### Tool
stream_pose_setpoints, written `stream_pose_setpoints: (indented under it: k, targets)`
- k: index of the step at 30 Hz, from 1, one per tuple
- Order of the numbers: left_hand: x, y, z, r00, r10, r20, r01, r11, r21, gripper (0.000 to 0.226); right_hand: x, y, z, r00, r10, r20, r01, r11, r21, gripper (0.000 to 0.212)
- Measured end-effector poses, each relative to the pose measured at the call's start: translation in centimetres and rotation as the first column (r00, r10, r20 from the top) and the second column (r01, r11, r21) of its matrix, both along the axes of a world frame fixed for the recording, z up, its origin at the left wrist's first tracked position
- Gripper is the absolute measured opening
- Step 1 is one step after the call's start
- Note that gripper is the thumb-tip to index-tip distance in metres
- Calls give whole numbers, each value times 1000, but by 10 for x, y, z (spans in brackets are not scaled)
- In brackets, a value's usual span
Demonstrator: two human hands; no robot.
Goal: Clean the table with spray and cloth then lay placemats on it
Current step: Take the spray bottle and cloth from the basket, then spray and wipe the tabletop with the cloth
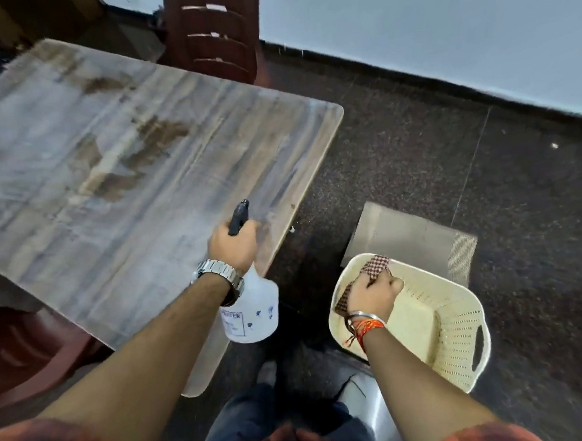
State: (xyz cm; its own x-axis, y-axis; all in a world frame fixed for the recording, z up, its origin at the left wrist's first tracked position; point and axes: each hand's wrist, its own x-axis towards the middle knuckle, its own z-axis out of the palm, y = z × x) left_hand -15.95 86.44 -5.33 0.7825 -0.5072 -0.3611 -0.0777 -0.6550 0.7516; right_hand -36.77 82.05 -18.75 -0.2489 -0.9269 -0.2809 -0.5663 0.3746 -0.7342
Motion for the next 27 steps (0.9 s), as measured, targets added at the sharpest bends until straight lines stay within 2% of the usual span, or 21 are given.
stream_pose_setpoints:
  k: [4, 10, 12, 15, 17, 19, 22, 25, 27]
  targets:
    - [46, 26, 10, 999, 32, 15, -32, 999, 22, 38, 39, 5, 29, 996, 90, -12, -90, 973, -212, 13]
    - [108, 74, 18, 1000, 17, 14, -19, 994, 107, 38, 102, 24, 52, 987, 141, -76, -160, 904, -396, 9]
    - [133, 92, 15, 999, 1, -33, 3, 992, 123, 38, 131, 41, 55, 985, 156, -67, -170, 876, -452, 9]
    - [167, 115, 10, 993, -61, -97, 75, 987, 142, 35, 177, 67, 54, 988, 148, -50, -155, 885, -438, 9]
    - [181, 128, 14, 987, -134, -86, 147, 974, 170, 30, 196, 79, 52, 992, 113, -63, -129, 901, -413, 11]
    - [196, 138, 12, 980, -189, -63, 198, 958, 208, 29, 212, 89, 52, 984, 148, -102, -179, 868, -462, 11]
    - [216, 147, 7, 978, -208, -23, 207, 940, 271, 33, 231, 103, 55, 910, 369, -189, -412, 742, -529, 19]
    - [232, 154, -1, 978, -205, -32, 204, 931, 301, 32, 249, 114, 57, 764, 602, -233, -640, 659, -396, 42]
    - [239, 157, -2, 977, -211, -36, 211, 923, 322, 31, 259, 115, 50, 666, 654, -360, -746, 591, -306, 56]
